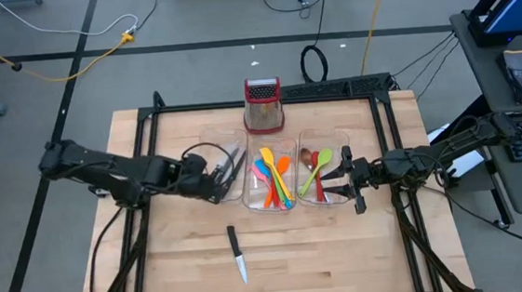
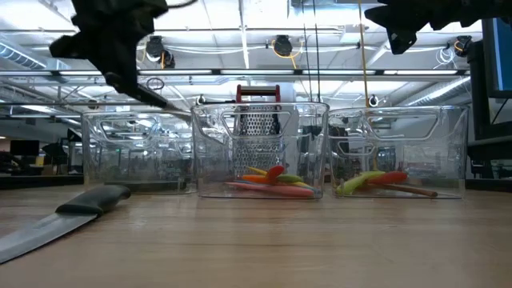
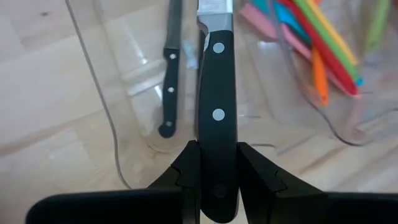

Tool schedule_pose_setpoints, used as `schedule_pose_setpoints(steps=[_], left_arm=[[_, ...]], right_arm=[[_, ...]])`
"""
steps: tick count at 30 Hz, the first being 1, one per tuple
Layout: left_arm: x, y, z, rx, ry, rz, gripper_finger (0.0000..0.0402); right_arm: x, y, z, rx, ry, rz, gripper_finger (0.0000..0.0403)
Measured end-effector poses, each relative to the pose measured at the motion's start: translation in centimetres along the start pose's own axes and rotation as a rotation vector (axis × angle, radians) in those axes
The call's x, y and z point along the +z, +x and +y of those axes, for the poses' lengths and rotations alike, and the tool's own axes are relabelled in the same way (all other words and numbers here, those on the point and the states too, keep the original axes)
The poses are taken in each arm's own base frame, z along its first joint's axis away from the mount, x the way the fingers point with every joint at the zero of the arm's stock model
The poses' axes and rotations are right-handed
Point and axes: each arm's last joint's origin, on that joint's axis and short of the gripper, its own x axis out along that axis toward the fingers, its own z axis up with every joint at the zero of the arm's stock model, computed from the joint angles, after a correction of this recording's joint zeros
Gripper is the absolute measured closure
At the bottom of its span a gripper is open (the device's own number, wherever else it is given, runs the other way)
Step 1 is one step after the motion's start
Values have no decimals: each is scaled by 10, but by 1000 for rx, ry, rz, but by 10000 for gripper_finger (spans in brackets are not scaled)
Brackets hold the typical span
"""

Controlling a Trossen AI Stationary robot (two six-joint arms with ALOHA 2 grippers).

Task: Pick & Place Kitchen Items
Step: Put the black knife into the left transparent bin

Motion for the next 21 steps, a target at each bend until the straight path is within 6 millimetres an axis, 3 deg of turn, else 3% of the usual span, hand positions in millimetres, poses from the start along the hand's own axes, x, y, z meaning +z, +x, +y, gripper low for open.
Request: schedule_pose_setpoints(steps=[21], left_arm=[[13, 63, -10, 224, 110, 93, 340]], right_arm=[[-1, 0, 0, -2, 15, 7, 268]])
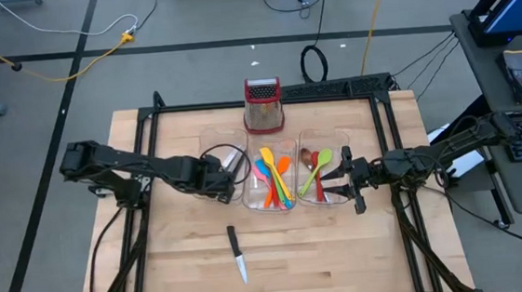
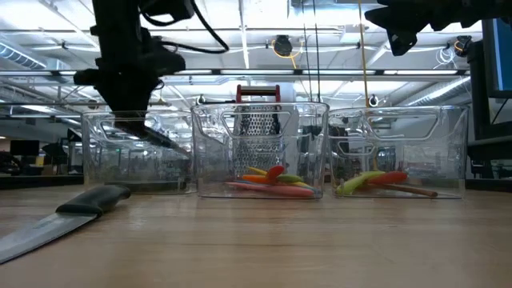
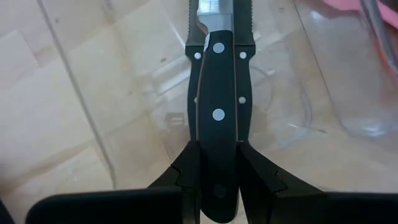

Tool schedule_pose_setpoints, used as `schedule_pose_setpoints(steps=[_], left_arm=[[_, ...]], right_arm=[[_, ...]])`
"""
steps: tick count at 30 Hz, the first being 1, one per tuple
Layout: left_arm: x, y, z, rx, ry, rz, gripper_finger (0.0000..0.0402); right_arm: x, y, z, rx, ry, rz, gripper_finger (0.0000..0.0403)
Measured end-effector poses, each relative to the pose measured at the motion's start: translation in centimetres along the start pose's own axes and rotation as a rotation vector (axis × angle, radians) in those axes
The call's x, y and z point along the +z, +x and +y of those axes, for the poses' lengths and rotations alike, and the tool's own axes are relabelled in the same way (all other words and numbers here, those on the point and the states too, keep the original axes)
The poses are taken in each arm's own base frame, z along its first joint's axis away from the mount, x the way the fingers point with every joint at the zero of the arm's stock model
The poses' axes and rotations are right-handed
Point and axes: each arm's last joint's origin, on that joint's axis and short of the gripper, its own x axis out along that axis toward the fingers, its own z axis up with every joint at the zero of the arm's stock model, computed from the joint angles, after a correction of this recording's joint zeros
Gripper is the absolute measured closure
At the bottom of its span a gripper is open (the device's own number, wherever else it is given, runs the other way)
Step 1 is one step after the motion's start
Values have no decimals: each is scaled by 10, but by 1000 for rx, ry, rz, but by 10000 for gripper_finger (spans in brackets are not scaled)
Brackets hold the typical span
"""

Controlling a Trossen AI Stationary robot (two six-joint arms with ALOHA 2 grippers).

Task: Pick & Place Kitchen Items
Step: Put the black knife into the left transparent bin

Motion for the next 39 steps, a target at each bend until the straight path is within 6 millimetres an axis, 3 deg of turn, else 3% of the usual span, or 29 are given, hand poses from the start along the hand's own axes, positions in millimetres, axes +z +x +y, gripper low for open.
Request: schedule_pose_setpoints(steps=[16, 22, 33, 39], left_arm=[[0, 20, -10, 47, 20, 20, 339], [1, 20, -12, 22, 29, 12, 291], [1, 18, -12, 11, 63, 19, 259], [1, -1, -5, -61, 65, 4, 263]], right_arm=[[0, 0, 0, 0, 6, -1, 268], [0, 0, 0, 0, 6, 0, 268], [0, 0, 0, 1, 9, -1, 268], [0, 0, 0, 0, 9, -1, 268]])
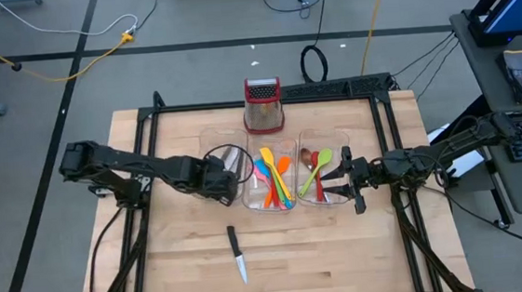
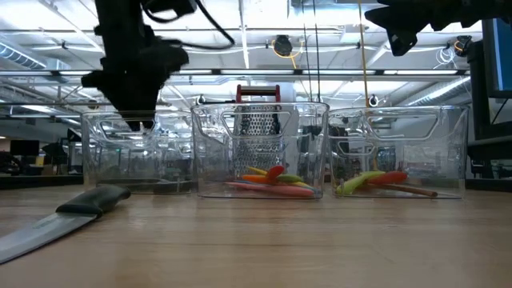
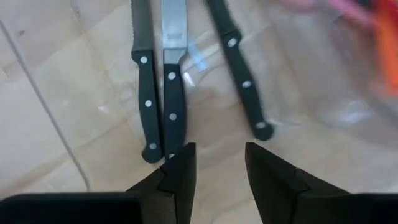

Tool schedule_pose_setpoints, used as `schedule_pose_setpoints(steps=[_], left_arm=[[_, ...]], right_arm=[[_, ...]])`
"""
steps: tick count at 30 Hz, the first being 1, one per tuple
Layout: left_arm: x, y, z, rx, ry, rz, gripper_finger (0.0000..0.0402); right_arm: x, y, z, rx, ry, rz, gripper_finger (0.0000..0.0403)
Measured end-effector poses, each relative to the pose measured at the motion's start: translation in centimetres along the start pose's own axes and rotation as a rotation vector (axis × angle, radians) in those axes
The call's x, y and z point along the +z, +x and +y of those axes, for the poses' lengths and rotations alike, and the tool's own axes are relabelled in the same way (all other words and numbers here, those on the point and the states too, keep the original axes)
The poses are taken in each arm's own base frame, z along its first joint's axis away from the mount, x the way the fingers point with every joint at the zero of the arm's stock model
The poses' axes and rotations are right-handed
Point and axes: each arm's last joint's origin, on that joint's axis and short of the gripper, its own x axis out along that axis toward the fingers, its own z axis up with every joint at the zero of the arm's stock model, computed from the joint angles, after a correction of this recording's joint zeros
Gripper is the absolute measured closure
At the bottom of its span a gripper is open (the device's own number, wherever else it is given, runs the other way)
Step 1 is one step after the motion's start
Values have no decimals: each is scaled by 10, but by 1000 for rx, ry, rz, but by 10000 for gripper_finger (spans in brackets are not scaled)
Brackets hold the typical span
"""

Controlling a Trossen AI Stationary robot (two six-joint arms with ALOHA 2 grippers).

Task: Pick & Place Kitchen Items
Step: Put the black knife into the left transparent bin

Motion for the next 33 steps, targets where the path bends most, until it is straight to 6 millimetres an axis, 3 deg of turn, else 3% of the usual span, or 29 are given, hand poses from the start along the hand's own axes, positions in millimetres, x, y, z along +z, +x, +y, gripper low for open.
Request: schedule_pose_setpoints(steps=[7, 11, 15, 20, 27, 33], left_arm=[[-13, -43, 7, -187, -71, -88, 271], [-31, -64, -5, -359, -10, -167, 271], [-54, -81, -26, -533, 153, -270, 271], [-89, -96, -48, -655, 514, -437, 271], [-132, -95, -58, -618, 853, -529, 271], [-156, -76, -70, -526, 1226, -565, 270]], right_arm=[[0, 0, 0, 0, 0, 0, 268], [0, 0, 0, 0, -1, 0, 268], [0, 0, 0, 0, -3, 1, 268], [0, 0, 0, 0, 0, 0, 268], [0, 0, 0, -1, 12, 0, 268], [0, 0, 0, -1, 18, 0, 268]])
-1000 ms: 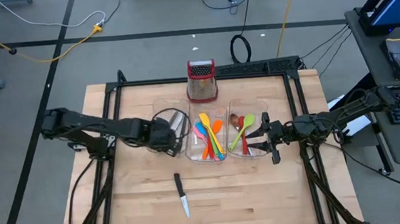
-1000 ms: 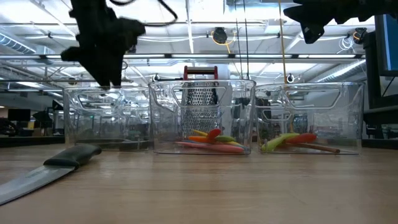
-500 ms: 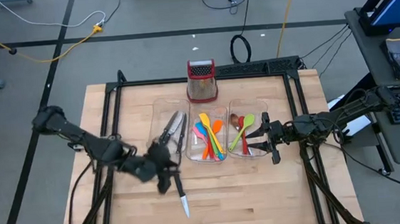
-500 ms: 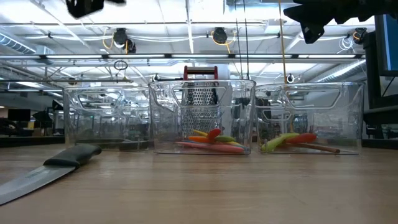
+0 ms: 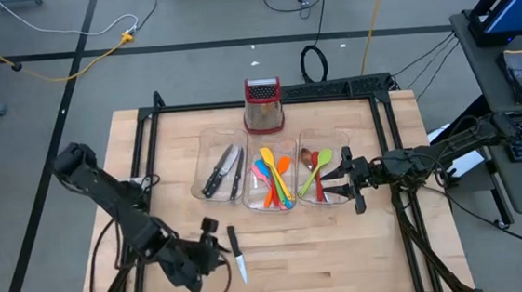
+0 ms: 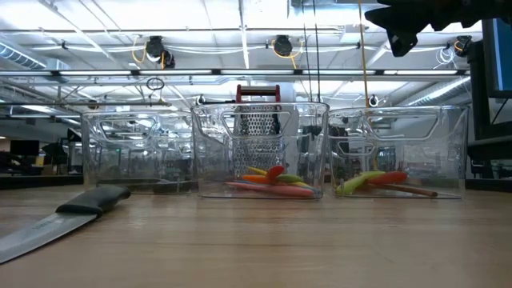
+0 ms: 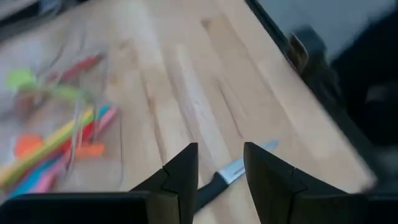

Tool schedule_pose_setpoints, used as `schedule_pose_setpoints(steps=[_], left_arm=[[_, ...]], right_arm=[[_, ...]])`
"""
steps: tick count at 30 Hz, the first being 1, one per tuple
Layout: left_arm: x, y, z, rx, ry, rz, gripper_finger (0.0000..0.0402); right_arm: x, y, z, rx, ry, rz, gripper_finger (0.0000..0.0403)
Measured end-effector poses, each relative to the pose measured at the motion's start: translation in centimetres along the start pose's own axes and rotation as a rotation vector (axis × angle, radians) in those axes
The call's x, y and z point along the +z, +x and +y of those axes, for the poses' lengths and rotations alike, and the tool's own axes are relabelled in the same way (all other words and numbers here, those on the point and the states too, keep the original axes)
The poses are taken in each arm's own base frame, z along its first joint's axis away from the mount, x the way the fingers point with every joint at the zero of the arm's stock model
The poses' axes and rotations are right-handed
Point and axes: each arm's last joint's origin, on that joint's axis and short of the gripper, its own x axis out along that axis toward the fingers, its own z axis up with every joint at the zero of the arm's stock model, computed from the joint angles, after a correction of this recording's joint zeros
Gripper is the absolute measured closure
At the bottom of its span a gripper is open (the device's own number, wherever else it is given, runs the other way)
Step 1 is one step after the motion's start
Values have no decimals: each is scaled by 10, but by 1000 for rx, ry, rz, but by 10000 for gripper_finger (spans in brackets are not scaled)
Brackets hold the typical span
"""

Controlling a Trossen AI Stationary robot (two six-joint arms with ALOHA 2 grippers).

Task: Pick & Place Kitchen Items
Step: Put the black knife into the left transparent bin

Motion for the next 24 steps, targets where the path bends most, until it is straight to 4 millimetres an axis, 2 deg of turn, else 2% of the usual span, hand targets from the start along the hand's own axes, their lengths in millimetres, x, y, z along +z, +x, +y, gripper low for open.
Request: schedule_pose_setpoints(steps=[5, 8, 14, 17, 20, 24], left_arm=[[-9, 20, -13, -39, 385, 65, 270], [-14, 33, -16, -40, 509, 106, 270], [-29, 63, -12, -26, 539, 233, 270], [-35, 72, -6, -100, 558, 292, 270], [-37, 77, 1, -216, 581, 323, 270], [-38, 82, 16, -226, 588, 344, 270]], right_arm=[[0, 0, 0, 0, 8, 0, 268], [0, 0, 0, 0, 9, -1, 268], [1, 0, 0, 2, 11, -14, 268], [2, 0, 0, 3, 12, -19, 268], [2, 0, 0, 3, 13, -19, 268], [2, 0, 0, 3, 13, -18, 268]])
